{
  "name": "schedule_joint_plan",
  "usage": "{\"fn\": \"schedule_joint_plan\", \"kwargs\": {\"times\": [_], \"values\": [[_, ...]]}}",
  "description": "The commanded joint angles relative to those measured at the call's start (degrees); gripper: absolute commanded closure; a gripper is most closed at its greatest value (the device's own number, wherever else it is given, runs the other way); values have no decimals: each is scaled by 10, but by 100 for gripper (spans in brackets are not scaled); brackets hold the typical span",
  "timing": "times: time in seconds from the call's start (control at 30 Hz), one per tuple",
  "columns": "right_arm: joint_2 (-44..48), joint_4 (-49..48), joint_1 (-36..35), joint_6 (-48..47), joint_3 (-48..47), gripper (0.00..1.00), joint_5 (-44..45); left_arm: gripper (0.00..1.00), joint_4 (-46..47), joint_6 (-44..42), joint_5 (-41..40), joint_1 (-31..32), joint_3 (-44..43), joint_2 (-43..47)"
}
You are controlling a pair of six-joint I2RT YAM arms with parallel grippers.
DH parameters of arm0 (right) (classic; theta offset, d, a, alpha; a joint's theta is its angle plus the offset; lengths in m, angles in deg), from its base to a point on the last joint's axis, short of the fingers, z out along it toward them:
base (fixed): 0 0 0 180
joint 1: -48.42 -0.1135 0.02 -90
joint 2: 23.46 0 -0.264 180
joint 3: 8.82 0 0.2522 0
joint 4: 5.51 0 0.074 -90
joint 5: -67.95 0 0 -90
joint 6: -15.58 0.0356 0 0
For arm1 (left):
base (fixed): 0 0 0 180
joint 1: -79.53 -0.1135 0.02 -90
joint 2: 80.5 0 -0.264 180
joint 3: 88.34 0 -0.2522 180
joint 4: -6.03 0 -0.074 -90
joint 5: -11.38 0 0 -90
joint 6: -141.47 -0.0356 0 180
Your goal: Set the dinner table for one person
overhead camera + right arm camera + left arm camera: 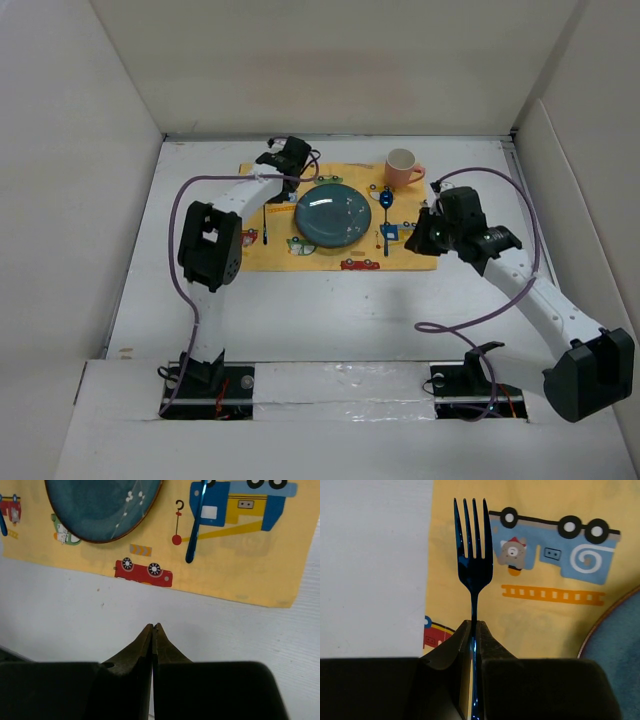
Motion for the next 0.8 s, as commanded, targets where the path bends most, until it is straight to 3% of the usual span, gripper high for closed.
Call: {"fn": "schedule_joint_plan", "kwargs": {"times": [0.0, 0.2, 0.77], "values": [[17, 13, 20, 2, 0, 93, 22, 100, 5, -17, -27, 9, -22, -6], [18, 17, 25, 6, 0, 82, 25, 100, 33, -21, -10, 20, -12, -18], [18, 23, 25, 18, 5, 80, 24, 100, 55, -22, -8, 38, -8, -66]]}}
